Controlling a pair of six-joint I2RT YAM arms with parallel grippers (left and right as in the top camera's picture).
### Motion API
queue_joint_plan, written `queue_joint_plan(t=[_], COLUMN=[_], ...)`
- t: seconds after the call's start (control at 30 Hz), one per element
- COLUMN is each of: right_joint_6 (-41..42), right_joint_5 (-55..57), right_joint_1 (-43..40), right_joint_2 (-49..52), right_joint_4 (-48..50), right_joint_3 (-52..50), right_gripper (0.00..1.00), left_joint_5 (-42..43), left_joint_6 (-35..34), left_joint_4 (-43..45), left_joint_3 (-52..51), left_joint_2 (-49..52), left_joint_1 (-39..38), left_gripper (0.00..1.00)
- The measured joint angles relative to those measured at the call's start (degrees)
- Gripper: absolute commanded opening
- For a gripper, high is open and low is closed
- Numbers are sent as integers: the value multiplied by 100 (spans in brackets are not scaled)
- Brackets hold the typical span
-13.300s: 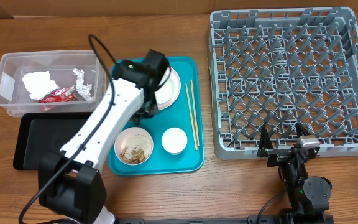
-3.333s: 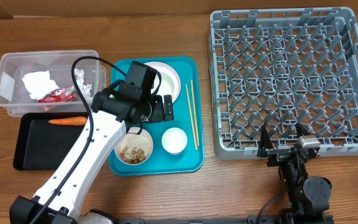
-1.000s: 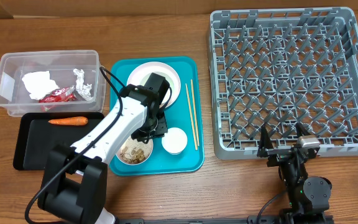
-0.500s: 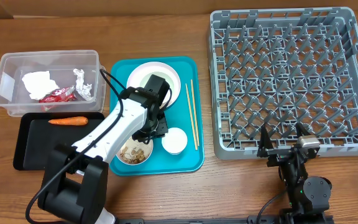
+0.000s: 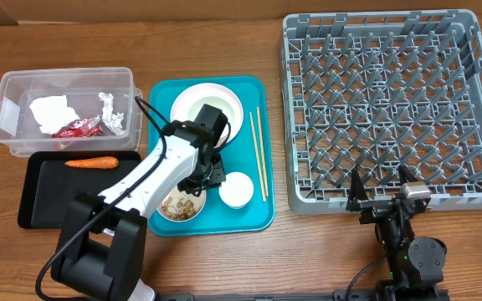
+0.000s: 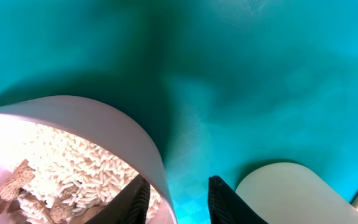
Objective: Sort waste into correct bins and load items into the dishwasher
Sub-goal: 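Lower the left gripper and grip the rim of the rice bowl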
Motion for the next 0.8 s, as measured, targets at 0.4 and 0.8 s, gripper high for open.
queue_joint_plan(t=[0.4, 0.8], right_joint_6=[4, 0], right_joint_5=[0, 0], right_joint_1=[0, 0], right_joint_2=[0, 0], right_joint_4=[0, 2], right_joint_3=[0, 0], right_gripper=[100, 100], left_joint_5=[0, -42], left_joint_6=[-127, -131], left_joint_4=[149, 164], left_joint_3=[-96, -101], left_joint_2=[0, 0], left_joint_1=[0, 0], left_gripper=[32, 15])
